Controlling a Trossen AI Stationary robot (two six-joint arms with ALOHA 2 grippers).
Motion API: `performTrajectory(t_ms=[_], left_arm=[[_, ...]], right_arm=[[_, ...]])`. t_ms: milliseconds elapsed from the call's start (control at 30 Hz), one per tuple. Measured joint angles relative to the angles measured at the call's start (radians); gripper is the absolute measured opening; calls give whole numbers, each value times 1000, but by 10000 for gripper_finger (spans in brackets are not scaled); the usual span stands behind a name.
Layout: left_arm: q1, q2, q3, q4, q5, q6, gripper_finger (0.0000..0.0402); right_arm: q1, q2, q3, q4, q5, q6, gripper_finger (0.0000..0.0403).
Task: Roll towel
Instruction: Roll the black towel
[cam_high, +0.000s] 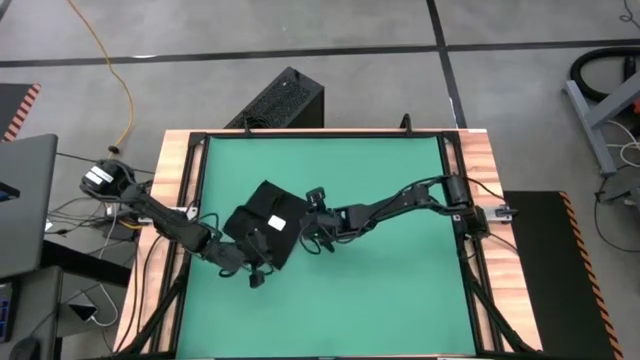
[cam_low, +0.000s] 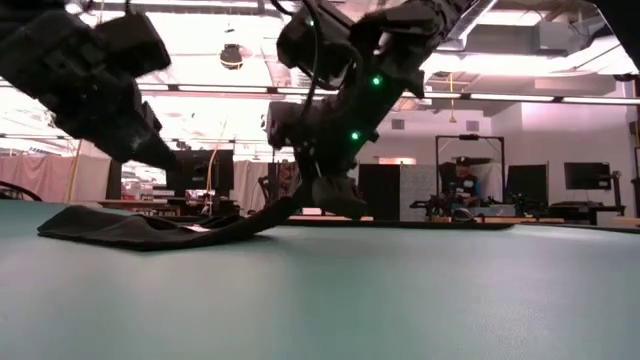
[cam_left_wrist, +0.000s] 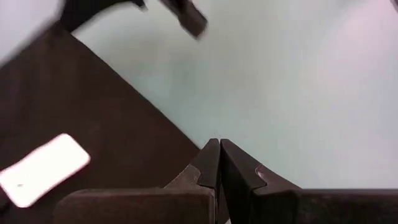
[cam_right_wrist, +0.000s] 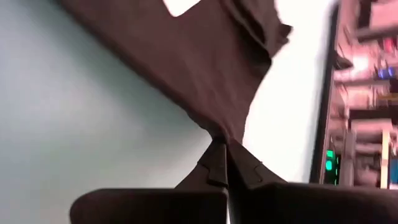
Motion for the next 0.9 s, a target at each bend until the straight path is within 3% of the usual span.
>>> performTrajectory(t_ms=[100,167,433,667,767,900], left_arm=[[-58,0,0,-25,-168,-25,0],[-93,6,0,-49,-221,-38,0],[-178,102,0,22,-220,-109,0],[-196,280,44,173,-139,-72,20],[-206,317,103,101,-152,-37,39],[-212,298,222,-173,-208,32,60]], right_arm=[[11,0,19,-22,12,121,5],[16,0,31,-48,13,201,5],[73,0,43,-149,-3,562,1],[147,0,43,-166,-2,764,1],[171,0,43,-165,-2,778,1],[188,0,43,-165,-1,778,0]])
